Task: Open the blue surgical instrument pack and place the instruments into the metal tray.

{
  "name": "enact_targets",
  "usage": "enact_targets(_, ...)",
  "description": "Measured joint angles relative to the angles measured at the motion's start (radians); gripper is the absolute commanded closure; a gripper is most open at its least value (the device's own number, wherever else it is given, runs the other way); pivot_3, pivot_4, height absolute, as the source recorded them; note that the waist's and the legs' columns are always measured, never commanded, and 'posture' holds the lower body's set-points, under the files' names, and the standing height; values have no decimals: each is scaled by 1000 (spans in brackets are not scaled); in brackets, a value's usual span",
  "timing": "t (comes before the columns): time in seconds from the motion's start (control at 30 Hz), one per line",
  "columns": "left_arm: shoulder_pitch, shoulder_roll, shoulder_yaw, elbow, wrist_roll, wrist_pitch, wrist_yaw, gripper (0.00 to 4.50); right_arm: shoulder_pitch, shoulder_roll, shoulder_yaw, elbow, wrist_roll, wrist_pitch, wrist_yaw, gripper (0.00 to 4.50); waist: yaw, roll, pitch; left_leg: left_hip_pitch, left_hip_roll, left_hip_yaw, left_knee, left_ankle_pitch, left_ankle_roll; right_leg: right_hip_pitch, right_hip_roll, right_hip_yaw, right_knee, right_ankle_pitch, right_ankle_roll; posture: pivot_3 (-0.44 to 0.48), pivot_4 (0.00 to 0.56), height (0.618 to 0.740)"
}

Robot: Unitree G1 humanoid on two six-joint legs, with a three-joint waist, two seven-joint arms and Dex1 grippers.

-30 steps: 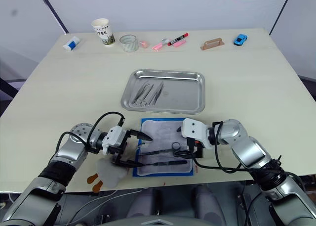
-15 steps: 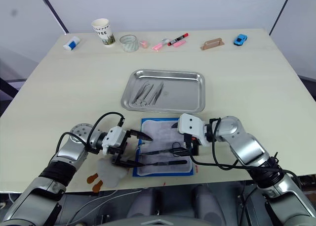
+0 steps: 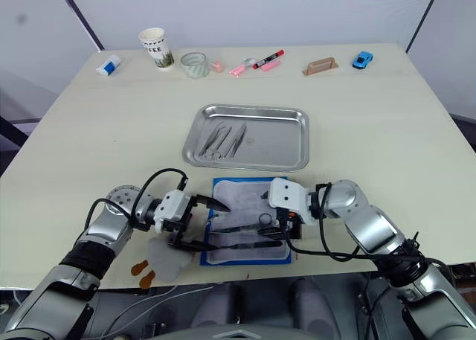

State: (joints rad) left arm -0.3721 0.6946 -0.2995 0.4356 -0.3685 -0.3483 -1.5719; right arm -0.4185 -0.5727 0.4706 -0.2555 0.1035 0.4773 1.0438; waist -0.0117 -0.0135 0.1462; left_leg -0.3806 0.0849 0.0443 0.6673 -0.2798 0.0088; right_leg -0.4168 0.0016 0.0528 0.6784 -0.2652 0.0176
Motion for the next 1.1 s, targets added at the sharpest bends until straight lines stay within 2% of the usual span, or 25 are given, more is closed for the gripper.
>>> enact_targets(1.1,-1,0,-6,10,-7,-9,0,39,21,-31,17,-1,-24,-68,39,0,0,2,-2,0,0,0,0,0,0,0,0,0,0,0,0,0,150,737)
